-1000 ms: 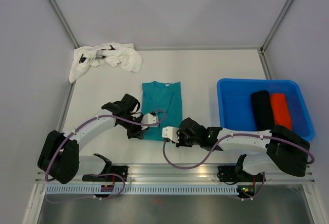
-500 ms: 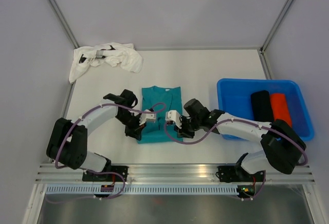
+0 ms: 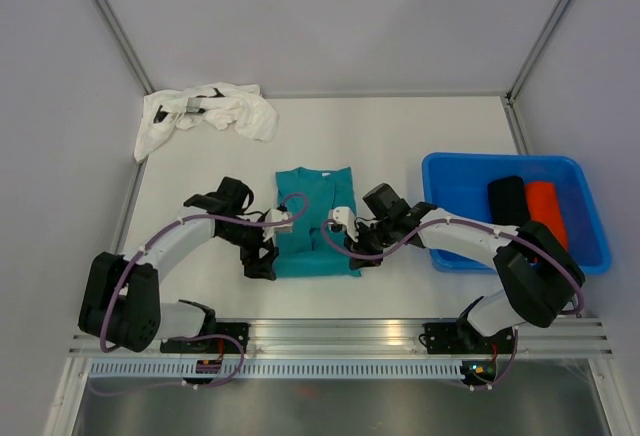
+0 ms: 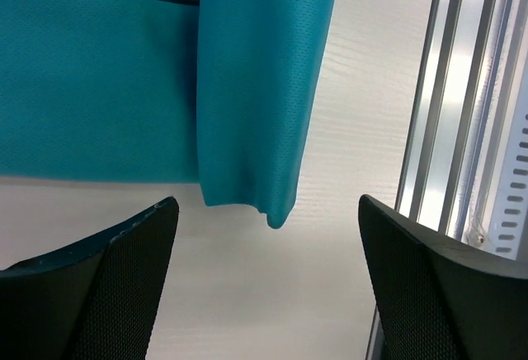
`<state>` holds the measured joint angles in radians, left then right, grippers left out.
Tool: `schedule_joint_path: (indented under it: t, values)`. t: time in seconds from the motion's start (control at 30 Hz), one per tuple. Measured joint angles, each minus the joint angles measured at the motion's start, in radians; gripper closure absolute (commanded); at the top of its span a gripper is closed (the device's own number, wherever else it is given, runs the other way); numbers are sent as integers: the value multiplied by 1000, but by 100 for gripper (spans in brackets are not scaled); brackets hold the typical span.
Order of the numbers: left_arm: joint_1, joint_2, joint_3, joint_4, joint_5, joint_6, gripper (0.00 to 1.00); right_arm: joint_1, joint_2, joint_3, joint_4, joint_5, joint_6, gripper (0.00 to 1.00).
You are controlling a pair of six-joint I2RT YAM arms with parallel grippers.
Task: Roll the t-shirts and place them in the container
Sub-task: Roll the tshirt
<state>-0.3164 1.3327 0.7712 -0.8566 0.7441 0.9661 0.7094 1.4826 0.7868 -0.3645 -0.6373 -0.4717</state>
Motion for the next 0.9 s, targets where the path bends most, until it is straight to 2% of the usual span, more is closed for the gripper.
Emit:
schedule_joint_path:
  t: [0.17, 0.27, 0.3, 0.33, 0.37, 0.43, 0.47, 0.5, 0.57, 0.7, 0.9]
  values:
    - [-5, -11, -53, 126, -5, -73, 5, -1, 30, 13, -3, -12, 1, 100]
    - [-11, -4, -58, 190, -5, -107, 15, -1, 36, 15, -4, -16, 1, 100]
    - [-16, -4, -58, 204, -5, -114, 29, -1, 37, 15, -4, -16, 1, 99]
    - [-23, -4, -58, 216, -4, -123, 36, -1, 37, 15, -4, -17, 2, 100]
    - [-34, -4, -60, 228, -4, -129, 49, -1, 37, 15, -5, -17, 4, 100]
    - [-50, -3, -68, 240, -2, -133, 63, -1, 37, 16, -6, -18, 6, 100]
    - [-57, -1, -72, 238, 2, -136, 79, -1, 37, 18, -6, -18, 8, 100]
    - [-61, 1, -78, 234, 3, -138, 88, -1, 37, 19, -6, -18, 13, 100]
    - [-62, 2, -84, 223, 10, -132, 97, -1, 37, 24, -6, -18, 28, 100]
    - [-61, -6, -83, 184, 9, -124, 98, -1, 37, 44, -6, -24, 82, 100]
    - [-49, -35, -35, 25, -9, -47, 98, 1, 31, 31, 20, -79, 199, 100]
